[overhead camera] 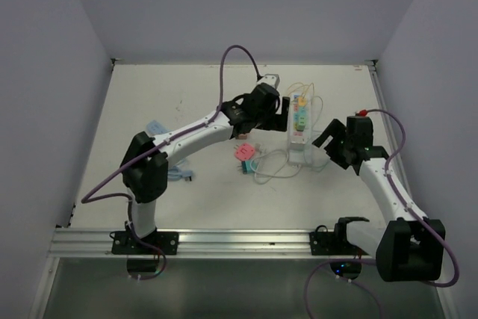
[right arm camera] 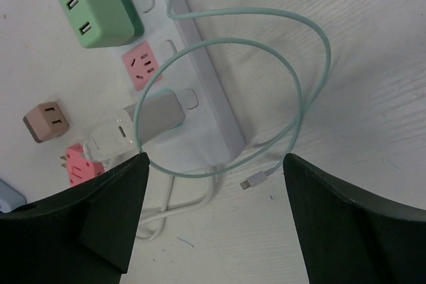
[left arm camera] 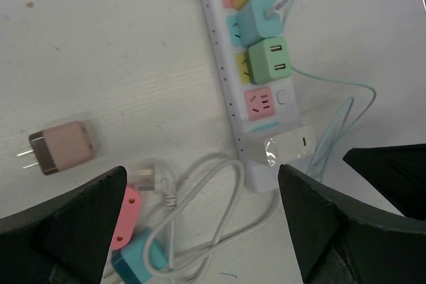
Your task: Pull the plug off the socket
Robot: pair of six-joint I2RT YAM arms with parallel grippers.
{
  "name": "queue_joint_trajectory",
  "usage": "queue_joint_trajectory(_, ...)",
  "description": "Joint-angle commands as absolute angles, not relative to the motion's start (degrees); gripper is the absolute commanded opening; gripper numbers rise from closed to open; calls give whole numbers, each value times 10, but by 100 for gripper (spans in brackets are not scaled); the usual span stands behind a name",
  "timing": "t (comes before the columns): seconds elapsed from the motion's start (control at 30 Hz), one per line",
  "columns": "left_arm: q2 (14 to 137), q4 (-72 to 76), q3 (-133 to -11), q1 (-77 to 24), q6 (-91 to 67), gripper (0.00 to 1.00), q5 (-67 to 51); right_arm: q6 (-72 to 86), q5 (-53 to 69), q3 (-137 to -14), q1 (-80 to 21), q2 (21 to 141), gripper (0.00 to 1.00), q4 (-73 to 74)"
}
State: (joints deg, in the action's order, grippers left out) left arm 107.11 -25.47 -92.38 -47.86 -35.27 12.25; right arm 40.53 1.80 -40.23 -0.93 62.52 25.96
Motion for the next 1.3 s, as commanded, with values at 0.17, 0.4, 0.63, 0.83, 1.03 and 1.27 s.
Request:
queue_joint_trajectory(0.17,1063,-276,-938,-498,-361,99,185,400,78,-457,-7,708,84,163)
queue_joint_trajectory(0.4,979,-267,-798,-497,-361,100,202,389,62,-570,-8,857,84,153)
queue_joint_trajectory(0.63,901,-273,-715,-492,-366,100,229,295,127,-653,-10,997,82,164)
queue_joint_trajectory(0.83,877,-268,-696,-483,-359,99,233,217,189,-657,-60,1035,81,156)
queue_joint_trajectory(1.03,875,-268,-700,-480,-352,100,235,228,173,-636,-166,1039,80,127)
queue_joint_trajectory(1.27,872,-272,-702,-479,-354,100,231,250,140,-634,-230,1034,79,122)
